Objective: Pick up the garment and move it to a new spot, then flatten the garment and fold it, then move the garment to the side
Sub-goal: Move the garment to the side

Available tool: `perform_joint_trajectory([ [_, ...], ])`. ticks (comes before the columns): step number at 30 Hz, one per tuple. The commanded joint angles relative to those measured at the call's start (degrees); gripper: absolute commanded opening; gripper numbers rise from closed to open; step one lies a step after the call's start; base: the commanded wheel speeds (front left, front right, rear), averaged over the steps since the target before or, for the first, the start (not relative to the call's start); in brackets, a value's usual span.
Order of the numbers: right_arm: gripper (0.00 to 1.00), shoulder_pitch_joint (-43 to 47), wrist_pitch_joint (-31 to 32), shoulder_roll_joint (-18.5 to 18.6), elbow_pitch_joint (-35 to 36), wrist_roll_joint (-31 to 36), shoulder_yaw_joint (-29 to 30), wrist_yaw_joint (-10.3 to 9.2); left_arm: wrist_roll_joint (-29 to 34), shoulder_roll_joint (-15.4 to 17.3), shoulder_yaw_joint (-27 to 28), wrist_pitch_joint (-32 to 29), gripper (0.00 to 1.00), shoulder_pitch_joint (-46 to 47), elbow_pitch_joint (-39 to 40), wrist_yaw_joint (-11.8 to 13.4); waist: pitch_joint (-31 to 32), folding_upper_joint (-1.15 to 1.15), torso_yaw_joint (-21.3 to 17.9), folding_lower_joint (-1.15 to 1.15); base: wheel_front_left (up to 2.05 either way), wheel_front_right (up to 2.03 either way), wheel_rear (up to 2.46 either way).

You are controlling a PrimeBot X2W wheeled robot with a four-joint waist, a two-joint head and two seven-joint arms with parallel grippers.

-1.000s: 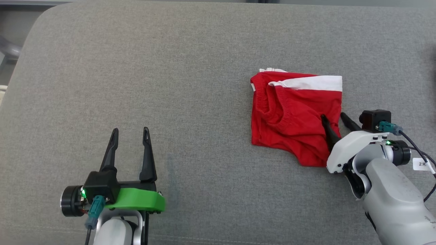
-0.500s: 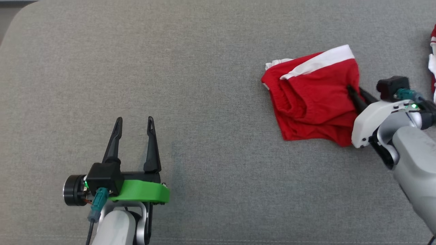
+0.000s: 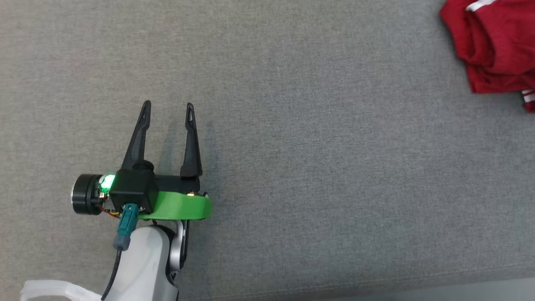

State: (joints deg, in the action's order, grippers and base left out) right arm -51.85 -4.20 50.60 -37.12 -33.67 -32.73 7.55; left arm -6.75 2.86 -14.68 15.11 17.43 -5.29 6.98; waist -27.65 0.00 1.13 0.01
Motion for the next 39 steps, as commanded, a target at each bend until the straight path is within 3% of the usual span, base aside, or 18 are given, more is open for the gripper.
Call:
perform_joint_trajectory([
  [1,0.0,-1.44,-0.11,1.42,0.41,-0.84,-0.17,-0.14,0.68,0.51,0.3,-0.01,1.0,1.66,0.3,-0.23,-6.25,0.0,-5.47,-0.01,0.0,0.0,0.0],
  [6,0.0,-3.94,0.13,7.17,-0.32,-3.57,-0.58,-0.14,2.17,0.95,0.55,-0.01,1.0,2.98,0.63,-0.34,-8.92,0.0,-7.33,-0.01,0.0,0.0,0.0],
  [12,0.0,-8.0,-0.58,7.47,-4.15,-5.62,-2.33,-0.14,3.03,1.11,0.36,-0.01,1.0,4.0,1.45,-0.37,-10.2,0.0,-8.55,-0.01,0.0,0.0,0.0],
  [13,0.07,-8.76,-0.71,6.85,-5.08,-5.8,-2.7,-0.14,3.25,1.11,0.3,-0.01,1.0,4.11,1.66,-0.41,-10.21,0.0,-8.57,-0.01,0.0,0.0,0.0],
  [16,1.0,-10.3,-0.86,5.72,-7.89,-5.71,-4.01,-0.14,3.33,1.06,0.24,-0.02,1.0,4.27,2.0,-0.32,-9.95,0.0,-8.2,-0.01,0.0,0.0,0.0],
  [28,1.0,-14.01,-8.93,1.78,-11.65,-5.52,-7.54,-0.14,2.03,0.77,1.42,-0.01,1.0,1.31,2.72,0.13,-4.91,0.0,-6.97,-0.01,0.0,0.0,0.0],
  [34,1.0,-11.07,-10.95,-1.99,-8.06,-6.17,-6.89,-0.14,1.12,0.69,2.91,-0.01,1.0,-1.58,2.65,-0.22,0.65,0.0,-5.99,-0.01,0.0,0.0,0.0],
  [39,1.0,-6.28,-10.97,-5.54,0.02,-3.3,-1.73,-0.13,0.11,0.6,4.22,-0.01,1.0,-4.68,2.59,-0.46,5.01,0.0,-4.83,-0.01,0.0,0.0,0.0],
])
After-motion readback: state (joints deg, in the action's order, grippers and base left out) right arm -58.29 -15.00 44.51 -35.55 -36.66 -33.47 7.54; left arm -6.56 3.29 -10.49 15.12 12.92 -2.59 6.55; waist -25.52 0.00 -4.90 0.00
